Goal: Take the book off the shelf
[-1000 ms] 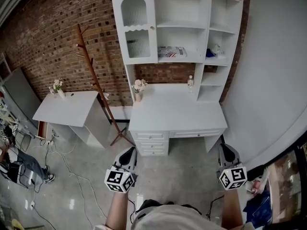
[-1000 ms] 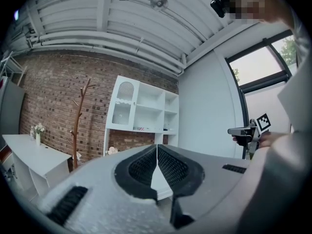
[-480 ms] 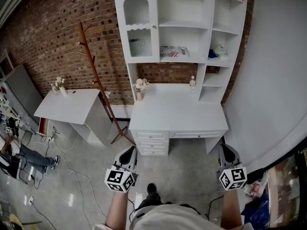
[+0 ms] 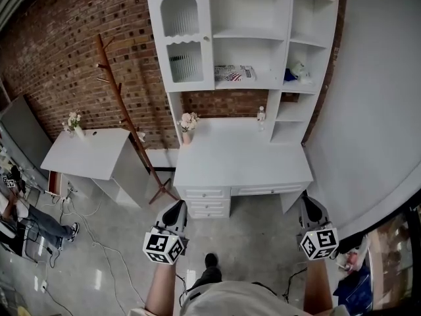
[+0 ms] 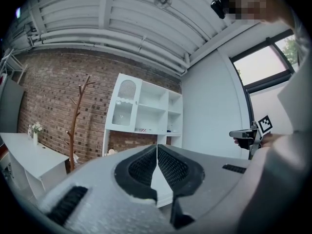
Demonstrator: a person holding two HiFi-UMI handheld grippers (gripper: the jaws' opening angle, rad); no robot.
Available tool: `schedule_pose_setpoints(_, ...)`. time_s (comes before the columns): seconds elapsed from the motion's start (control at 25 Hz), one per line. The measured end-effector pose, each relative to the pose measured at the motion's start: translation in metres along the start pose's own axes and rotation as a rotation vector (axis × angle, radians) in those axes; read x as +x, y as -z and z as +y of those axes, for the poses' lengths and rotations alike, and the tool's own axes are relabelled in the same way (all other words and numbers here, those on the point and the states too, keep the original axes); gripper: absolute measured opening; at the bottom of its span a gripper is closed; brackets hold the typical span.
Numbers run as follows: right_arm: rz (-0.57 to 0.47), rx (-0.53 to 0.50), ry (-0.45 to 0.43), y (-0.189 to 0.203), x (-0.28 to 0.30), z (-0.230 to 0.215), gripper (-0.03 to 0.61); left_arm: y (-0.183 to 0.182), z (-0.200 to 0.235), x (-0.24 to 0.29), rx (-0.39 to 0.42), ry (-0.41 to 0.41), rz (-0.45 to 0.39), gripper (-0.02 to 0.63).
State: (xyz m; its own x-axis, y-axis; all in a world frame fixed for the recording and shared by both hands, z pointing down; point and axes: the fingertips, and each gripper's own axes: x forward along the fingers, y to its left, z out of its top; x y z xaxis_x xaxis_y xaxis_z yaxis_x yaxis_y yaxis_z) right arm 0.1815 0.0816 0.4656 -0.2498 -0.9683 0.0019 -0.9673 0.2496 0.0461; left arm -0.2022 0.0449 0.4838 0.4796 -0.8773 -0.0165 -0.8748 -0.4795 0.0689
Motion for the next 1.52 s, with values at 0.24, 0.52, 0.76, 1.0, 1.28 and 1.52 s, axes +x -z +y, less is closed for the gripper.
schedule_pose_setpoints(0.24,0.011,-0.002,0.023,0.000,0.038,-0.006,0.038,0.000,0.024,0.040,-0.004,0.025,0.001,0.028)
schedule_pose_setpoints(0.52,0.020,-0.001,0.037,0.002,0.091,-0.005,0.038,0.002,0.062,0.085,-0.011,0.040,0.009,0.028)
schedule_pose_setpoints(0.76,0.033,0.000,0.065,0.000,0.127,-0.001,0.038,0.002,0.090,0.118,-0.019,0.071,0.019,0.028)
schedule_pose_setpoints(1.0,0.036,-0.001,0.093,-0.002,0.160,0.005,0.038,-0.002,0.121,0.146,-0.018,0.092,0.016,0.028)
schedule_pose_setpoints(1.28,0.040,-0.014,0.127,-0.007,0.189,0.014,0.038,-0.003,0.151,0.172,-0.027,0.129,0.015,0.028)
schedule_pose_setpoints(1.52,0.046,-0.026,0.143,-0.008,0.204,0.022,0.038,-0.001,0.170,0.184,-0.040,0.142,0.013,0.028)
